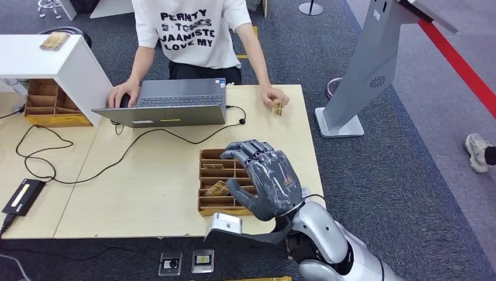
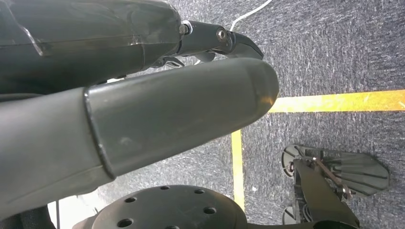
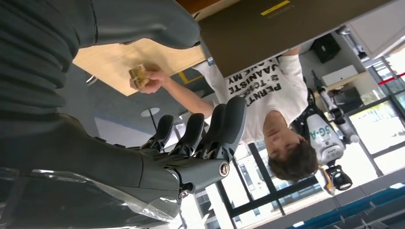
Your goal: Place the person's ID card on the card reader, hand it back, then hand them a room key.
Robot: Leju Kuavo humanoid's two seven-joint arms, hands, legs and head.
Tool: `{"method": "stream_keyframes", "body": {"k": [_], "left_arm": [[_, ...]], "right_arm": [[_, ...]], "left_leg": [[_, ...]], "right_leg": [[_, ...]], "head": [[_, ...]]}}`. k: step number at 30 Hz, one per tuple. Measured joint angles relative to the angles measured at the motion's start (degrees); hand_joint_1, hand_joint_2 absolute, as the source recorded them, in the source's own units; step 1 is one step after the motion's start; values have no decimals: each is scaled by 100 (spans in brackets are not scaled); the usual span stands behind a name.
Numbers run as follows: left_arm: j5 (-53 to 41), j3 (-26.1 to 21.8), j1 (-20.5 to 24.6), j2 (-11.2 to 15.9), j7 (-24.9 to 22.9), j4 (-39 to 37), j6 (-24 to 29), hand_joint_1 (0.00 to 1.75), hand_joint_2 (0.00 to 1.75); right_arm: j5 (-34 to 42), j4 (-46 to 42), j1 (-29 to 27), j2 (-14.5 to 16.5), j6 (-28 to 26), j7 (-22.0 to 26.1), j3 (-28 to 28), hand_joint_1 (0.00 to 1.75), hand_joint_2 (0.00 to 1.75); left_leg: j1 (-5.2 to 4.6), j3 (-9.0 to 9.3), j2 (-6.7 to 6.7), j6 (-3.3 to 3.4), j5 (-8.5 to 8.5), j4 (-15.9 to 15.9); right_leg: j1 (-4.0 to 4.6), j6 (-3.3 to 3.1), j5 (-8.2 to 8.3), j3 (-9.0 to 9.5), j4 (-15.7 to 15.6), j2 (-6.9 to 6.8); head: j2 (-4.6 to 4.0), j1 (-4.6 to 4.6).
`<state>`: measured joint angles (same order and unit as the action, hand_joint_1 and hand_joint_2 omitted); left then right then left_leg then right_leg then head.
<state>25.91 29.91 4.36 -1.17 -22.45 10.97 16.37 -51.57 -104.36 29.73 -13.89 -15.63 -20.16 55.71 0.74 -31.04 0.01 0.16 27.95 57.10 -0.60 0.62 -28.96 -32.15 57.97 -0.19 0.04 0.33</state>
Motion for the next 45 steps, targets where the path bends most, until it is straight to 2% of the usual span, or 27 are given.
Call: {"method": "stream_keyframes", "body": {"k": [1, 15, 25, 38, 45], "left_arm": [[13, -1, 0, -4, 1, 0, 6, 0, 0], [-98, 8, -3, -18, 95, 0, -77, 0, 0], [-110, 40, -5, -6, 101, 0, -137, 0, 0], [-109, 65, -6, -2, 101, 0, -144, 0, 0], [-91, 72, -5, -2, 97, 0, -132, 0, 0]], "right_arm": [[-72, 13, -7, -13, 1, -50, 20, 94, 175], [-749, 84, -362, -392, 39, -701, 120, 100, 175], [-1400, 82, -620, -645, 272, -1015, 25, 93, 175], [-1695, -7, -786, -845, 649, -1307, -160, 77, 175], [-1847, -232, -951, -867, 996, -1380, -165, 79, 175]], "left_leg": [[0, 0, 0, 0, 0, 0], [0, 1, 2, 0, 0, 0], [-1, 1, 2, 0, 0, 0], [-1, 2, 3, 0, 0, 0], [0, 2, 3, 0, 0, 0]], "right_leg": [[0, 0, 0, 0, 0, 0], [0, 0, 0, 0, -1, 1], [-1, 0, 0, 0, -1, 1], [-1, 0, 0, 0, -1, 2], [-1, 0, 0, 0, -1, 2]], "head": [[0, 1], [0, 1], [-1, -1], [0, -1], [-1, -1]]}}
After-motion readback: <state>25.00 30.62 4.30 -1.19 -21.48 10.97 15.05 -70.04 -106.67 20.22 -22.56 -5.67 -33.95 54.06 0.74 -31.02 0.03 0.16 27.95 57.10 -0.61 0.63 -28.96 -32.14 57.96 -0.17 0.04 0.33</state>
